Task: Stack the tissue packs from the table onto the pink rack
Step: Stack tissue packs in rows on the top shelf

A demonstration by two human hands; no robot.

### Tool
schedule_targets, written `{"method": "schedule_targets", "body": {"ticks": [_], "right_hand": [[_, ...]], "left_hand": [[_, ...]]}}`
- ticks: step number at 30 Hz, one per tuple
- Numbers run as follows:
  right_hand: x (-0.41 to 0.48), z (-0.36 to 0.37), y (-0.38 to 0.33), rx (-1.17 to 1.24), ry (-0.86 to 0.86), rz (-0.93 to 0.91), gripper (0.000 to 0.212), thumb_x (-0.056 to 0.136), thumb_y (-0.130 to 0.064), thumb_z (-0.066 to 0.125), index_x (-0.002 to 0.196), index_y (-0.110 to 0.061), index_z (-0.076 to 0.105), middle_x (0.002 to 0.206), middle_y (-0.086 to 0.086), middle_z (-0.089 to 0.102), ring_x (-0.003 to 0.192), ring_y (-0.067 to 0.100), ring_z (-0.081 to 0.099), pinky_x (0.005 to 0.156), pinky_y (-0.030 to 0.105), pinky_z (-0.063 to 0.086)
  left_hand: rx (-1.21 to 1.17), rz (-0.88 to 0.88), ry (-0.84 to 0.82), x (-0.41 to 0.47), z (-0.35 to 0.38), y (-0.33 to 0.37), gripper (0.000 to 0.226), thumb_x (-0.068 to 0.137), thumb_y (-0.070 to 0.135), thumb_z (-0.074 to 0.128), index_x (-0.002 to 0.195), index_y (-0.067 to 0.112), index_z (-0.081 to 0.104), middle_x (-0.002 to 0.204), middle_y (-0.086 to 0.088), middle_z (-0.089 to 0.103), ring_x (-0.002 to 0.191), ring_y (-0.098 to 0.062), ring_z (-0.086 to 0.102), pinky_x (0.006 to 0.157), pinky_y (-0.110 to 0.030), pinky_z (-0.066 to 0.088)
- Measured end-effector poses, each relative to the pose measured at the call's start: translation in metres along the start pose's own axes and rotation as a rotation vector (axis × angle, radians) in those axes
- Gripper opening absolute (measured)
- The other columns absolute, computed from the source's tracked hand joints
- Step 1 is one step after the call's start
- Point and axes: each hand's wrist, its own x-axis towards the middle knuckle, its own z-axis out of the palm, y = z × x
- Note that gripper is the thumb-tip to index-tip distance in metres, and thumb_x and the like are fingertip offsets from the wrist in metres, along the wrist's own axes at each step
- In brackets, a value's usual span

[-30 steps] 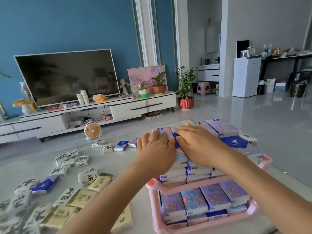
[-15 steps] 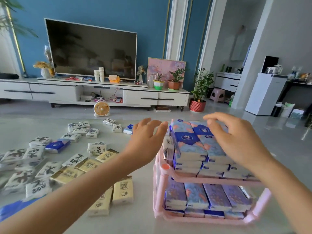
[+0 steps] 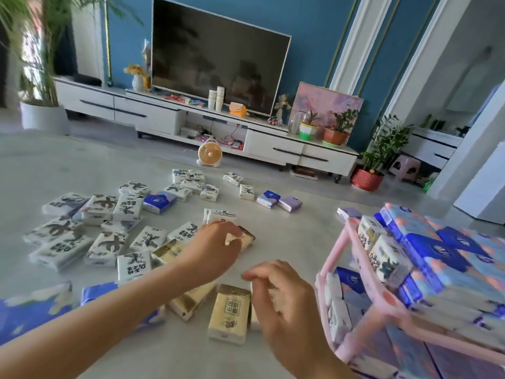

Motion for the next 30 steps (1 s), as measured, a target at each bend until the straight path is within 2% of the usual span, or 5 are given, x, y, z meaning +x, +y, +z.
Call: {"method": "schedule_targets", "body": {"ticks": [5, 9, 15, 18, 30], "right_hand": [[0.047, 0.044, 0.041, 0.233, 0.166, 0.475, 0.015, 0.087, -0.014, 0.053, 0.081, -0.02, 0.066, 0.072, -0.01, 0.064, 0.066, 0.003, 0.056, 0.06, 0.013, 0.041], [0.093, 0.061, 0.082, 0.141, 0.285, 0.609, 0.018, 0.091, -0.007, 0.047, 0.096, -0.016, 0.062, 0.093, -0.009, 0.062, 0.087, 0.007, 0.056, 0.065, 0.001, 0.037], [0.142, 0.073, 0.162, -0.026, 0.45, 0.81, 0.045, 0.085, 0.004, 0.039, 0.127, -0.008, 0.049, 0.131, 0.007, 0.052, 0.12, 0.021, 0.047, 0.091, 0.023, 0.035], [0.151, 0.078, 0.205, -0.242, 0.4, 0.699, 0.058, 0.079, 0.01, 0.038, 0.133, -0.009, 0.042, 0.136, 0.007, 0.045, 0.127, 0.022, 0.039, 0.102, 0.026, 0.031], [0.242, 0.061, 0.325, -0.5, 0.248, 0.832, 0.075, 0.076, -0.019, 0.057, 0.143, -0.013, 0.023, 0.147, 0.011, 0.03, 0.14, 0.027, 0.018, 0.115, 0.045, 0.009]], "left_hand": [[-0.106, 0.015, 0.071, 0.02, -0.013, -0.027, 0.026, 0.094, 0.011, 0.045, 0.11, 0.023, 0.061, 0.118, 0.006, 0.058, 0.083, -0.015, 0.061, 0.064, -0.02, 0.046], [-0.122, 0.064, 0.062, 0.064, -0.016, -0.034, 0.025, 0.095, 0.011, 0.044, 0.113, 0.022, 0.059, 0.111, 0.004, 0.059, 0.061, -0.01, 0.056, 0.052, -0.018, 0.045], [0.055, 0.062, 0.013, 0.135, 0.031, -0.046, 0.036, 0.094, 0.008, 0.04, 0.126, 0.018, 0.051, 0.13, -0.004, 0.052, 0.102, -0.019, 0.056, 0.081, -0.026, 0.045], [0.257, 0.244, 0.049, 0.169, 0.066, -0.062, 0.042, 0.092, 0.007, 0.04, 0.132, 0.02, 0.047, 0.143, 0.001, 0.041, 0.131, -0.019, 0.036, 0.106, -0.03, 0.024], [0.537, 0.272, -0.246, 0.319, 0.101, -0.046, 0.075, 0.087, 0.024, 0.046, 0.149, 0.019, 0.005, 0.157, -0.002, 0.0, 0.144, -0.021, -0.01, 0.113, -0.055, -0.006]]}}
